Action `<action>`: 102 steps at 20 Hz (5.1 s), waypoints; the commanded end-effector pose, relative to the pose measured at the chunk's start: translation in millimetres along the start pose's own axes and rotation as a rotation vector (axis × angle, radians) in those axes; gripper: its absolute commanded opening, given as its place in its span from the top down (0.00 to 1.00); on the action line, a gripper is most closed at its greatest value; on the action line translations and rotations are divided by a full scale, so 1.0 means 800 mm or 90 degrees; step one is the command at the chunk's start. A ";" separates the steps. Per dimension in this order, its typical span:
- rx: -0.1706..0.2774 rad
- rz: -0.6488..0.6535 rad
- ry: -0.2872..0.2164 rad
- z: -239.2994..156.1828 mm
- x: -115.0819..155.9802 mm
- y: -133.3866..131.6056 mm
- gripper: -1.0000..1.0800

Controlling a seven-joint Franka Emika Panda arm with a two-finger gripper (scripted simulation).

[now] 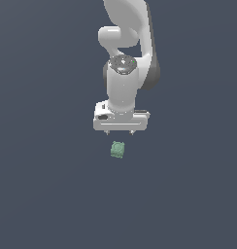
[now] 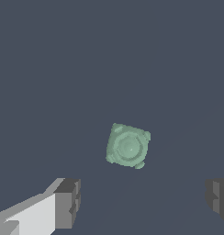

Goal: Pick up the object and move it to a goal position.

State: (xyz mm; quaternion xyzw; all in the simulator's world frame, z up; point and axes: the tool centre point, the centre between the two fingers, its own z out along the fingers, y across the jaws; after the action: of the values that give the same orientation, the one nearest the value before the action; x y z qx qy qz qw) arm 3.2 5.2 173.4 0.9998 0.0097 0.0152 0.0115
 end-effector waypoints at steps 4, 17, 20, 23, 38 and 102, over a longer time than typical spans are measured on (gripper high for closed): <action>0.004 -0.002 0.000 -0.001 0.000 -0.004 0.04; 0.023 -0.007 0.002 -0.006 0.000 -0.027 0.04; 0.022 0.007 0.000 0.003 0.000 -0.024 0.04; 0.022 0.030 -0.004 0.019 0.002 -0.019 0.04; 0.012 0.157 -0.021 0.105 0.002 0.008 0.04; 0.012 0.158 -0.021 0.108 -0.174 -0.033 1.00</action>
State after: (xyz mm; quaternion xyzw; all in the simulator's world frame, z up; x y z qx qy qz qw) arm -127.3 25.4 80.5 0.9935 -0.1136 -0.0001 0.0000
